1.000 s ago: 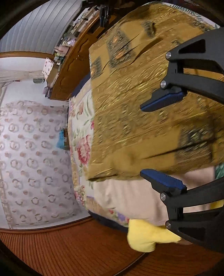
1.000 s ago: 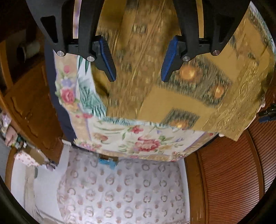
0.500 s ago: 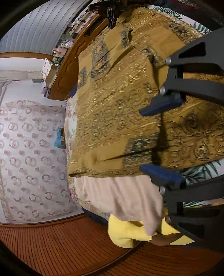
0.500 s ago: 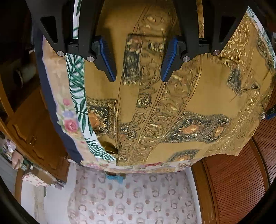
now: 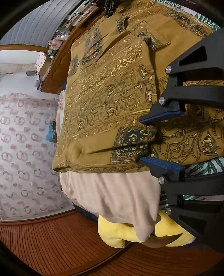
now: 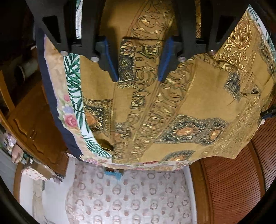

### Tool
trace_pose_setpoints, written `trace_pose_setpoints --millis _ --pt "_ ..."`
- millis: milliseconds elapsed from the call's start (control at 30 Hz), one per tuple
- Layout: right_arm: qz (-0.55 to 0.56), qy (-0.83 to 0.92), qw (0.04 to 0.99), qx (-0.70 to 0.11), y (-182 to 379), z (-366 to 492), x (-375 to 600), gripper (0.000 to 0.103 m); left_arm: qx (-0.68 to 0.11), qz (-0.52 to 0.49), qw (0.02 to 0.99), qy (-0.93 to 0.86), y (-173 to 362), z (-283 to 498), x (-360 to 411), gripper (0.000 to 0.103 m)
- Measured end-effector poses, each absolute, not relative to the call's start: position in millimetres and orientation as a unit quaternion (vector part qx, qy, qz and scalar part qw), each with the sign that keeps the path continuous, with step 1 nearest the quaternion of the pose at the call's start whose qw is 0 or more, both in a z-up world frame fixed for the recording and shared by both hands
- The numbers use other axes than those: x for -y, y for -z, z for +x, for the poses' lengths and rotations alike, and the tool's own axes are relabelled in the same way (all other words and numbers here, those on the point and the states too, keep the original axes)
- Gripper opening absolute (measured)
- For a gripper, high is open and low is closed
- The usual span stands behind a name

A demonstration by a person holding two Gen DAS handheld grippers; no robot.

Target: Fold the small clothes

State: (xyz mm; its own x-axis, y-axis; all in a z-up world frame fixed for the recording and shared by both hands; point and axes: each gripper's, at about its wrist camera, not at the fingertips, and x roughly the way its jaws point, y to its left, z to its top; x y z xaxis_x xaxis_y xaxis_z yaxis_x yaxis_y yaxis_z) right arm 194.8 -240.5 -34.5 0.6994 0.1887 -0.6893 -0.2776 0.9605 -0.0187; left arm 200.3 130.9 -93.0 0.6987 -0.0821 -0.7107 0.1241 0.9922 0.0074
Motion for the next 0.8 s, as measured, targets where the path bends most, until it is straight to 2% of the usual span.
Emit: trace_pose_setpoints --millis 67,100,133,167,267,567,800 --pt "-0.07 -0.129 0.919 -0.366 34.2 192.9 237.0 0.029 -0.38 0.035 0.923 0.054 92.5 200.6 -128.0 0.029" --pt "-0.073 -0.131 0.918 -0.367 33.5 193.4 236.9 0.024 -0.378 0.039 0.923 0.056 92.1 200.0 -126.1 0.016" --pt "-0.078 -0.133 0.918 -0.366 33.3 192.5 235.3 0.014 -0.375 0.045 0.924 0.055 90.5 198.8 -123.3 0.004" --pt "-0.082 -0.136 0.918 -0.365 31.9 192.0 235.3 0.008 -0.369 0.053 0.927 0.047 88.2 197.2 -120.8 0.004" --pt "-0.088 -0.139 0.922 -0.35 25.5 187.4 234.9 0.004 -0.347 0.058 0.935 0.048 74.7 188.5 -116.2 0.004" --pt "-0.072 -0.152 0.943 -0.286 -15.5 157.6 243.5 0.003 -0.281 0.042 0.957 0.061 23.0 158.3 -118.3 0.004" --pt "-0.065 -0.18 0.945 -0.265 -33.8 109.5 251.4 0.003 -0.268 0.021 0.959 0.084 6.0 126.2 -120.6 0.004"
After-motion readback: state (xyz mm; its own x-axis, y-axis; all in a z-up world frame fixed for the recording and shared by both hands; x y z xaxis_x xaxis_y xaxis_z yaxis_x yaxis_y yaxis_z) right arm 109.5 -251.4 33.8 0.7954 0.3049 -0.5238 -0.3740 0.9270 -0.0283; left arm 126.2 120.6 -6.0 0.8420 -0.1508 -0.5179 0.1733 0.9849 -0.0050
